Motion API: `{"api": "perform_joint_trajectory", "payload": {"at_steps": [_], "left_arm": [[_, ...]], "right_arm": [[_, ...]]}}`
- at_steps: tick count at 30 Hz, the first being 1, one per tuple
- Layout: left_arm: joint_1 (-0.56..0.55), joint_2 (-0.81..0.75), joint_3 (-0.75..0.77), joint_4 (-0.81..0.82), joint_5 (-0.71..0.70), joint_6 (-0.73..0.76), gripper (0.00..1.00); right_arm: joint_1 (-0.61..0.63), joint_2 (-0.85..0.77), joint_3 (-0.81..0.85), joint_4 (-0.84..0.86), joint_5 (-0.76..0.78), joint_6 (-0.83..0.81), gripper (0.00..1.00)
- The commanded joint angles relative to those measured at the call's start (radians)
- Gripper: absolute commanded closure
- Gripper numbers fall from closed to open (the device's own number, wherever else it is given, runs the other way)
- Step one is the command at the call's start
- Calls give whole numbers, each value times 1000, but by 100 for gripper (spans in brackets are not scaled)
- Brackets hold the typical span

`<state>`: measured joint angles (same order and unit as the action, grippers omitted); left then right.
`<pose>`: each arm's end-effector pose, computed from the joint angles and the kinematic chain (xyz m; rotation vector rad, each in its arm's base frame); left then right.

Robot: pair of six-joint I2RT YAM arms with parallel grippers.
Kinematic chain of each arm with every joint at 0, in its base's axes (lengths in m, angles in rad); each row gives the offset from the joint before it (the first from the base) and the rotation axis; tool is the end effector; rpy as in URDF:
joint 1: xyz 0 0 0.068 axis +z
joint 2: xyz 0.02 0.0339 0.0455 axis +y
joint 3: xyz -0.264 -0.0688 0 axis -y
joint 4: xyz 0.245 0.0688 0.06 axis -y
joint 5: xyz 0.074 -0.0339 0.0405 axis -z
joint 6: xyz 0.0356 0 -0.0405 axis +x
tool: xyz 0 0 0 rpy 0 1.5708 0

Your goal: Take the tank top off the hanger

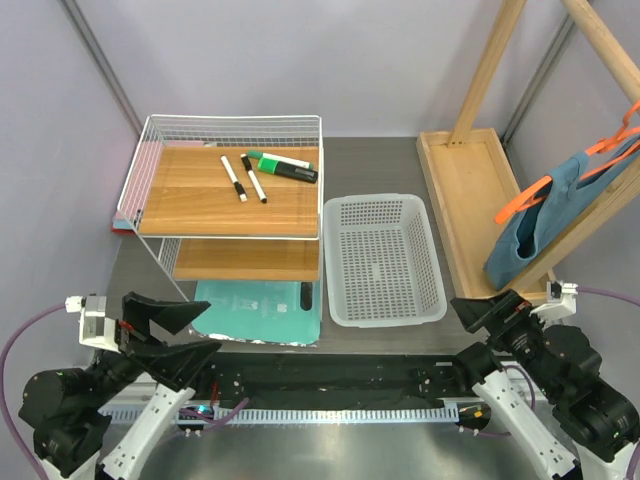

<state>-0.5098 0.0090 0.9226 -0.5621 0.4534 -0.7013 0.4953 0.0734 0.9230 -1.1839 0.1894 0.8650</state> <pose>-0.0445 0.0070 0.3830 0.3036 1.3374 -1.3083 -0.0176 -0.0171 0.3207 0.4915 1.9066 0.7337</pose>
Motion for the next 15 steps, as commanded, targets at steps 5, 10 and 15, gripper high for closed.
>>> {"api": "perform_joint_trajectory", "payload": {"at_steps": [5, 10, 15], "left_arm": [[5, -44, 148, -159, -177, 9, 0], [4, 102, 287, -283, -200, 8, 0], [1, 241, 358, -264, -78, 29, 0]], "right_arm": [[-3, 92, 129, -62, 123, -52, 1], [-1, 85, 215, -7, 90, -98, 1], [35, 74, 267, 49, 73, -142, 1]]}}
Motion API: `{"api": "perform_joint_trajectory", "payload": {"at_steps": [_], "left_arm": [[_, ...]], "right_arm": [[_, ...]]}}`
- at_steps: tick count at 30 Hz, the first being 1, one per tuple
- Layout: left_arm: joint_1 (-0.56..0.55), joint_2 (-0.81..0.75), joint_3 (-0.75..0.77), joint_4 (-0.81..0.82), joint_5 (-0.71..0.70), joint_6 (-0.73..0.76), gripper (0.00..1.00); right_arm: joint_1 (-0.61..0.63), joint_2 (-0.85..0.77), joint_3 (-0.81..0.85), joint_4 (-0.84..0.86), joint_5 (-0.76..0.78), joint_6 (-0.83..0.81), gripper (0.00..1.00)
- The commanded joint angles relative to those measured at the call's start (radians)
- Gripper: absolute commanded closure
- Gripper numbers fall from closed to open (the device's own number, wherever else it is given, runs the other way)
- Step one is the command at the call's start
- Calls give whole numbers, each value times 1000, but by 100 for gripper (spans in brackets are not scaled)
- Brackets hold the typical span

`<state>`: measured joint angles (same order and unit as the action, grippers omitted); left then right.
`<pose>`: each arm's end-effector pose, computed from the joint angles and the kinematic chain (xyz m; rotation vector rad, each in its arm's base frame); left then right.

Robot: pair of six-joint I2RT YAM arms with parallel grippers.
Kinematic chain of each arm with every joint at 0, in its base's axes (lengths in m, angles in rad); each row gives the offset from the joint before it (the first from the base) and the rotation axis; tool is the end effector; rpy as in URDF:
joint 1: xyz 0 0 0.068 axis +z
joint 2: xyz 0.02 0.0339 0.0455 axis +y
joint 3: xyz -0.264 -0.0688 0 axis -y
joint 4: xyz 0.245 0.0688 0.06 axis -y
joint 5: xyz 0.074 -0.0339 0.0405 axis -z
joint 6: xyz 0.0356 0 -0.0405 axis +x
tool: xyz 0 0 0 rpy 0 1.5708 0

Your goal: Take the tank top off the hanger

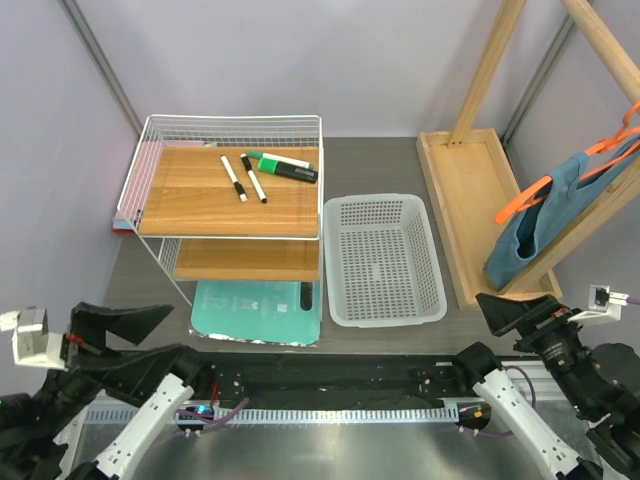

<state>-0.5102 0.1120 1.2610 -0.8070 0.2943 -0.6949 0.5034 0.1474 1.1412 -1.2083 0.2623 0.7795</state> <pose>-0.0879 0.0374 0.4273 0.1535 1.3321 -1.2144 -0.0410 -0.0331 0.3673 0.4421 1.7764 0.6851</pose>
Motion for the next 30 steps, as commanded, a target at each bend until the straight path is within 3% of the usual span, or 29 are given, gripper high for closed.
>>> {"api": "perform_joint_trajectory", "payload": {"at_steps": [1, 8, 14, 18, 27, 30], "left_arm": [[1, 152, 20, 9, 106, 6, 0], [-1, 287, 69, 134, 204, -66, 0], [1, 394, 123, 134, 193, -49, 0], [-1, 448, 152, 178, 267, -64, 0], [1, 545, 228, 242, 373, -104, 0], [-1, 563, 235, 273, 390, -115, 0]], "right_arm": [[32, 6, 77, 67, 23, -59, 1], [66, 136, 317, -31, 175, -89, 1], [72, 345, 541, -88, 267, -167, 1], [75, 469, 682, -100, 354, -223, 1], [104, 719, 859, -79, 423, -213, 7], [104, 785, 910, -80, 509, -224, 12]]}}
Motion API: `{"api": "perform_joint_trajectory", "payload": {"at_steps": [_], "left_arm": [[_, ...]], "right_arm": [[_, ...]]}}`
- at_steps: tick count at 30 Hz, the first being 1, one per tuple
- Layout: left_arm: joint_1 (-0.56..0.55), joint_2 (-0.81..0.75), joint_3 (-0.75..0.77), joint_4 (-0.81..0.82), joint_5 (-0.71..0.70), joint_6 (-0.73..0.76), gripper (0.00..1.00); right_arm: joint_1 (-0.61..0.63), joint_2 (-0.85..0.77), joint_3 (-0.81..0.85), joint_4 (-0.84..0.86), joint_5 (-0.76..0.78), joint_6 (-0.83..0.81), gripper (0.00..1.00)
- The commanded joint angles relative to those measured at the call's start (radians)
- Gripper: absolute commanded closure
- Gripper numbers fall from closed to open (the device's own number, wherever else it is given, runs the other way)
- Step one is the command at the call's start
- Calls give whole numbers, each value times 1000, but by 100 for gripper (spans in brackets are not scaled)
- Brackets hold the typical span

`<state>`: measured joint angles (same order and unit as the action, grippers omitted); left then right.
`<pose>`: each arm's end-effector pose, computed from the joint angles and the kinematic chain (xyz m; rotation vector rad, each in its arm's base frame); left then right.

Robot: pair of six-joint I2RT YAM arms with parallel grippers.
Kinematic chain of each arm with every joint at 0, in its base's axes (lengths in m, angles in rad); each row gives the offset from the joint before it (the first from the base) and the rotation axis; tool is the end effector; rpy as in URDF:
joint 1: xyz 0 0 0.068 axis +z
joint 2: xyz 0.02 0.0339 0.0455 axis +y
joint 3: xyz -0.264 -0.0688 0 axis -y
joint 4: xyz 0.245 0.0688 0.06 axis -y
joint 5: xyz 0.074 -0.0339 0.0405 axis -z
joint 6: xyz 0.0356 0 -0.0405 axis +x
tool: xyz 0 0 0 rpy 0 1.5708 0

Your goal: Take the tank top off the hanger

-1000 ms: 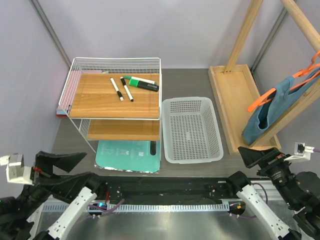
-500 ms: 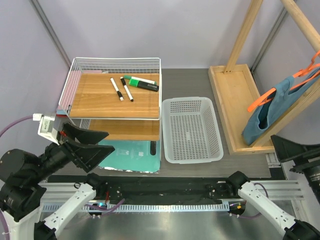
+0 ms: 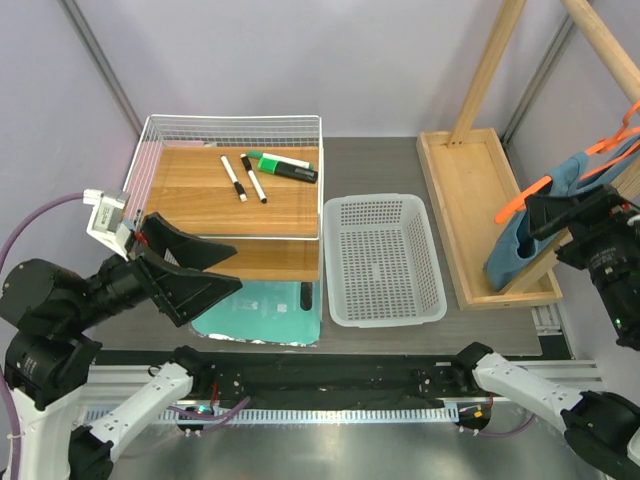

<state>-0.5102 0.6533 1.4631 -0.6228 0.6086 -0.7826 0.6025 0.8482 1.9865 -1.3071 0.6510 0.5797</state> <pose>0.0226 -0.0360 0.5119 0.3574 1.5537 -1.4575 0.0077 -0.0209 0.5419 0.4509 1.6544 0.3135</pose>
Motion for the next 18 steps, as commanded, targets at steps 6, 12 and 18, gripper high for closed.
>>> {"api": "perform_joint_trajectory", "payload": {"at_steps": [6, 12, 18], "left_arm": [[-1, 130, 97, 98, 141, -56, 5], [1, 316, 229, 193, 224, -105, 10], [-80, 465, 351, 281, 176, -100, 12]], "right_arm": [[3, 137, 58, 14, 119, -8, 14], [5, 109, 49, 11, 110, 6, 16], [5, 126, 54, -3, 104, -6, 18]]}}
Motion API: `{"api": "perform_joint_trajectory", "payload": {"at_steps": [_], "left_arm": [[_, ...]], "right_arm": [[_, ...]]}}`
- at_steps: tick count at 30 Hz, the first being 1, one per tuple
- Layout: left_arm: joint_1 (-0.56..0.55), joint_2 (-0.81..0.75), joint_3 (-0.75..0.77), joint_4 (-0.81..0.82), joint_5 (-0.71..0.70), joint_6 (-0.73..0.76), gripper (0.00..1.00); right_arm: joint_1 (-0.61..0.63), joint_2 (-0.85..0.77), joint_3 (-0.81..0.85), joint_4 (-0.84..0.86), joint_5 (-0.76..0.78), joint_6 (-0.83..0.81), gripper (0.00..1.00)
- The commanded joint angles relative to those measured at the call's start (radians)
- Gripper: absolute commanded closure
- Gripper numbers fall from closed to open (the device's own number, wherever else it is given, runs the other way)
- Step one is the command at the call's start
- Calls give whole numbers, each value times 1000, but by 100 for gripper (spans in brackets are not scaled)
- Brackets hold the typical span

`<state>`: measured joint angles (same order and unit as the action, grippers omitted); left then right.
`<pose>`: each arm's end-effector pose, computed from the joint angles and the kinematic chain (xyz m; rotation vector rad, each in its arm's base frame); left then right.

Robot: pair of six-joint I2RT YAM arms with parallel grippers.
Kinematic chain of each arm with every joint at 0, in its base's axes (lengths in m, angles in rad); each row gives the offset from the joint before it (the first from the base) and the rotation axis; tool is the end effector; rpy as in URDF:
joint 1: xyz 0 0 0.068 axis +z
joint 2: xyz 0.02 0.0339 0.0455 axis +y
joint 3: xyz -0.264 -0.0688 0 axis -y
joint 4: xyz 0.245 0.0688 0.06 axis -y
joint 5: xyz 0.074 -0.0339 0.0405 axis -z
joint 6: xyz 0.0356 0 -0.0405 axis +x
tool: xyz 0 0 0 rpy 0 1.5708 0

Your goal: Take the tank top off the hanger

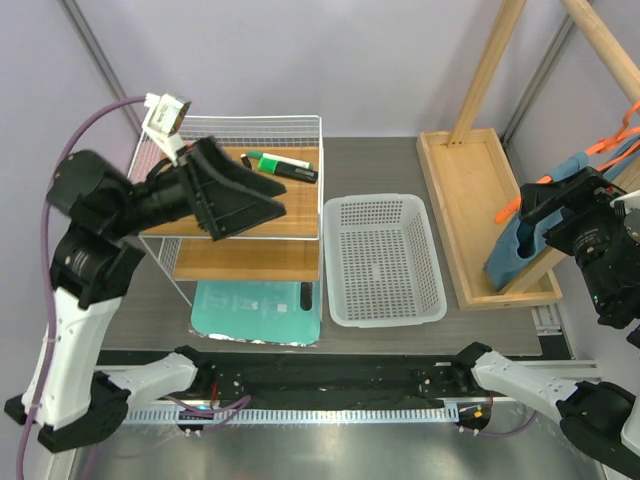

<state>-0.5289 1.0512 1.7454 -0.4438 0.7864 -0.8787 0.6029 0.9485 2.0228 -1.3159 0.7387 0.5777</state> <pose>0.1037 -0.0898 0.5701 0.5036 1.5414 -1.6444 0.0362 -0.0042 0.5480 0.4875 1.6833 0.1920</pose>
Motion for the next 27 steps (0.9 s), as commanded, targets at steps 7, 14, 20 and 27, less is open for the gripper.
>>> {"api": "perform_joint_trajectory", "payload": {"at_steps": [7, 14, 20, 27], "left_arm": [[-356, 357, 404, -77, -223, 215, 19], [-531, 590, 627, -171, -543, 415, 21], [-646, 711, 678, -135, -737, 544, 21], [-736, 857, 717, -69, -927, 653, 22]], "right_arm": [[5, 36, 100, -54, 4, 7, 18], [5, -17, 112, -89, 16, 7, 19], [3, -34, 177, -138, 14, 10, 20], [5, -70, 143, -143, -4, -6, 20]]}}
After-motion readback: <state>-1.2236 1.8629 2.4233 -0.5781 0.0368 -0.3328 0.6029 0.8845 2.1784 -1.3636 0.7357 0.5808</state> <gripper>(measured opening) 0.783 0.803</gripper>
